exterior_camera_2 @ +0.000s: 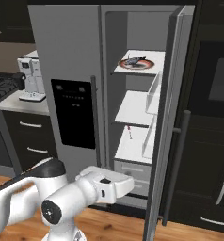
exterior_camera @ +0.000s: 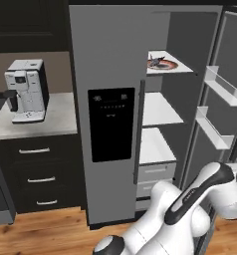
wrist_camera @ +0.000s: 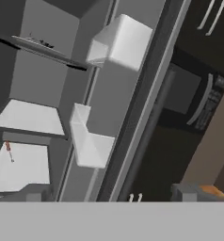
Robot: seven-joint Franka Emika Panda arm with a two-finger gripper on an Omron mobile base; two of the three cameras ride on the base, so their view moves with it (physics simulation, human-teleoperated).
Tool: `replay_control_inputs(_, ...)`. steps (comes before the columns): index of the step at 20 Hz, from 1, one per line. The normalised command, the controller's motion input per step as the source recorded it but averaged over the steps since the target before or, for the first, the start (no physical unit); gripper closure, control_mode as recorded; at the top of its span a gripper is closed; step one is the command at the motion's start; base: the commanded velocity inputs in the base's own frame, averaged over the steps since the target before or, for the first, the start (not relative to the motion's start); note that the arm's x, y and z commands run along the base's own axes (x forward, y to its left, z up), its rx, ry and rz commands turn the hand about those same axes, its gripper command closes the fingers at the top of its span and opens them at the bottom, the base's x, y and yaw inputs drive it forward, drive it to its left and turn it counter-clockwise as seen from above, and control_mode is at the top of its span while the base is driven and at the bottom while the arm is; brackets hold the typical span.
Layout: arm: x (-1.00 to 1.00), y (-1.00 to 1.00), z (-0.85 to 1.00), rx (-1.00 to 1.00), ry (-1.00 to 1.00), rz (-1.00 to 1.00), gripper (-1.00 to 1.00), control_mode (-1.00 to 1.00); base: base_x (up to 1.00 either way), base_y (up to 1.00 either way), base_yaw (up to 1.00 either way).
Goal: Retrieve the fish from the fridge and place it on the saucepan with marinade on the stove.
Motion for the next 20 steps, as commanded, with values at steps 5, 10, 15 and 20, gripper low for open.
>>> replay_control_inputs(5,0.71,0.69,-0.04,0.00,0.00,-0.09,-1.00,-1.00,0.00,0.00,0.00)
replay_control_inputs(10,0.83,0.63,-0.19,0.00,0.00,-0.09,-1.00,-1.00,0.00,0.00,0.00)
replay_control_inputs(15,0.86,0.53,-0.26,0.00,-0.01,-0.10,-1.00,-1.00,0.00,0.00,0.00)
replay_control_inputs(20,0.79,0.26,-0.26,-0.01,-0.05,-0.13,-1.00,-1.00,0.00,0.00,0.00)
